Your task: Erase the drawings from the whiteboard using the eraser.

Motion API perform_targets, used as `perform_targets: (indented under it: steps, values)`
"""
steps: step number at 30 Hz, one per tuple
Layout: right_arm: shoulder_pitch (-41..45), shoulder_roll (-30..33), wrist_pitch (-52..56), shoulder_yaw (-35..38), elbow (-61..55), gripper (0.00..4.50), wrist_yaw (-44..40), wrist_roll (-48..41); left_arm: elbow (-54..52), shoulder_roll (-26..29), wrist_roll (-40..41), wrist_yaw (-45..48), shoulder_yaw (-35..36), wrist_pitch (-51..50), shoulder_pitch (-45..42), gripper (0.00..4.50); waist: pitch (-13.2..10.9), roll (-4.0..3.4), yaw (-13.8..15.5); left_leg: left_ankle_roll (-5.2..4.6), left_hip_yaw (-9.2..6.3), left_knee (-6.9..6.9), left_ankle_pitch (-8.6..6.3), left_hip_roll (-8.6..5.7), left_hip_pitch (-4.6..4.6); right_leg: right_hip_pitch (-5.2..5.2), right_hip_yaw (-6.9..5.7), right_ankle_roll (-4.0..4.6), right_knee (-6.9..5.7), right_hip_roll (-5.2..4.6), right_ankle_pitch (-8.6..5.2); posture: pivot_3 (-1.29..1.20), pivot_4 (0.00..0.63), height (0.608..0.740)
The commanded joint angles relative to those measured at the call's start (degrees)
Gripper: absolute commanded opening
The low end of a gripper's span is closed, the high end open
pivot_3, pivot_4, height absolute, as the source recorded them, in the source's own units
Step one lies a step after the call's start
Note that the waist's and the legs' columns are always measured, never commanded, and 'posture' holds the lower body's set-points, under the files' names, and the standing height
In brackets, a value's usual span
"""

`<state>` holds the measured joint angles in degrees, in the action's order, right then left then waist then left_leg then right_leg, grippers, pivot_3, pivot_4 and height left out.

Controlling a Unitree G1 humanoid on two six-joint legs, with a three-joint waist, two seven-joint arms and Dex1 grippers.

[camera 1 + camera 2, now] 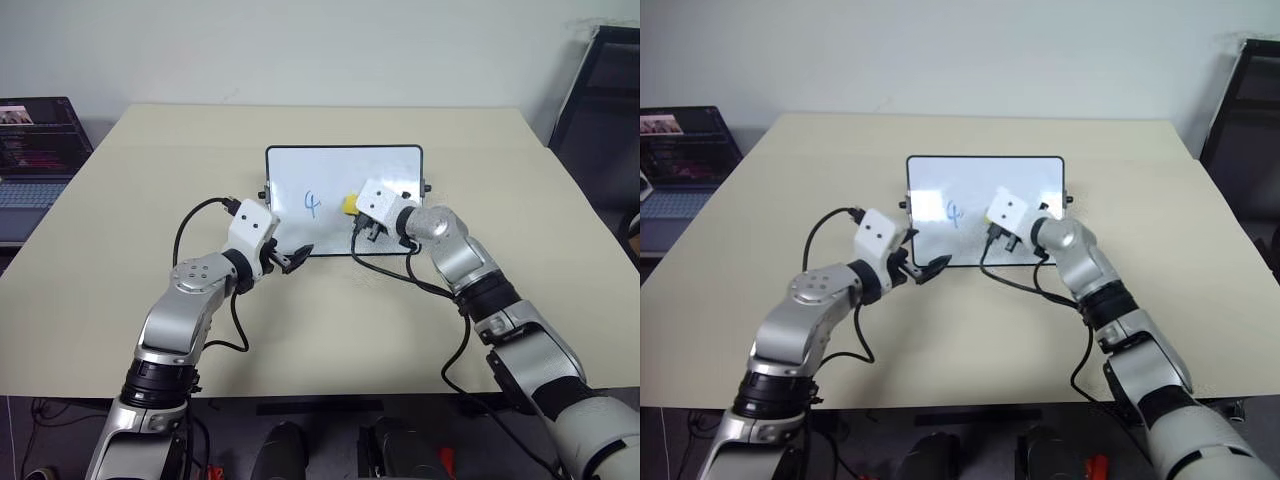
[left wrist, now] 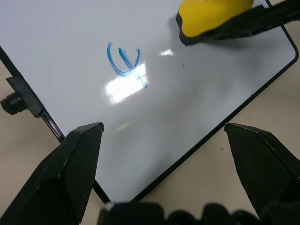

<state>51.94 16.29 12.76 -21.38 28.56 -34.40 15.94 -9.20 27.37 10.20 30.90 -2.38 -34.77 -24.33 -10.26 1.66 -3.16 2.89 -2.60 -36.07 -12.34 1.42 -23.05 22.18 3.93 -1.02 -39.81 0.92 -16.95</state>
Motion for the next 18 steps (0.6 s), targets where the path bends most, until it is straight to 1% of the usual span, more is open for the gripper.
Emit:
perform_targets:
  steps: [1,4,8,12,16,18]
  values:
    - [-1.82,0.51,1.34,-1.36,-3.48,1.13,-2.87,0.71,-2.27,0.11,0.17,0.2,0.17,0.7,-0.11,4.5,0.0,0.0,-0.03,0.0,0.0,0.0,0.0,0.0,0.0,0.0,0.0,0.0,0.0,0.0,0.0,0.0,0.15,0.74]
    - [-2.44,0.25,1.4,-1.13,-4.58,1.13,-2.09,1.12,-2.34,0.17,0.17,0.21,0.19,0.63,0.0,4.5,0.0,0.0,-0.09,0.0,0.01,-0.01,0.0,0.0,0.0,0.0,0.0,0.0,-0.01,0.0,0.0,0.0,0.15,0.74]
    - [-0.32,-1.81,-1.28,1.46,-2.39,1.13,5.68,1.71,-2.64,0.15,0.2,0.25,0.06,0.49,0.14,4.5,-0.01,0.0,-0.12,0.0,0.02,0.0,0.0,0.02,0.0,0.03,0.01,0.0,-0.01,0.01,0.0,0.0,0.15,0.74]
    - [1.65,-2.73,-3.35,2.45,0.5,1.13,9.19,1.59,-2.56,0.01,0.2,0.17,-0.06,0.38,-0.14,4.5,-0.02,0.01,-0.09,0.0,0.03,0.01,0.0,0.0,-0.01,0.04,0.02,0.0,0.0,0.0,0.0,0.0,0.15,0.74]
    - [0.93,-2.5,-2.38,0.82,0.75,1.13,5.46,1.09,-2.56,0.1,0.22,0.17,0.06,0.49,-0.03,4.5,-0.02,0.01,-0.08,0.0,0.03,0.04,-0.01,0.01,-0.03,0.03,0.02,0.0,0.09,0.0,0.0,0.0,0.15,0.74]
    - [-0.29,-2.04,-1.23,-0.51,-0.2,1.13,1.79,1.02,-2.45,0.09,0.2,0.17,0.11,0.64,0.13,4.5,-0.02,0.01,-0.09,0.0,0.03,0.07,-0.01,0.01,-0.04,0.04,0.02,0.0,0.12,0.0,0.0,0.0,0.15,0.74]
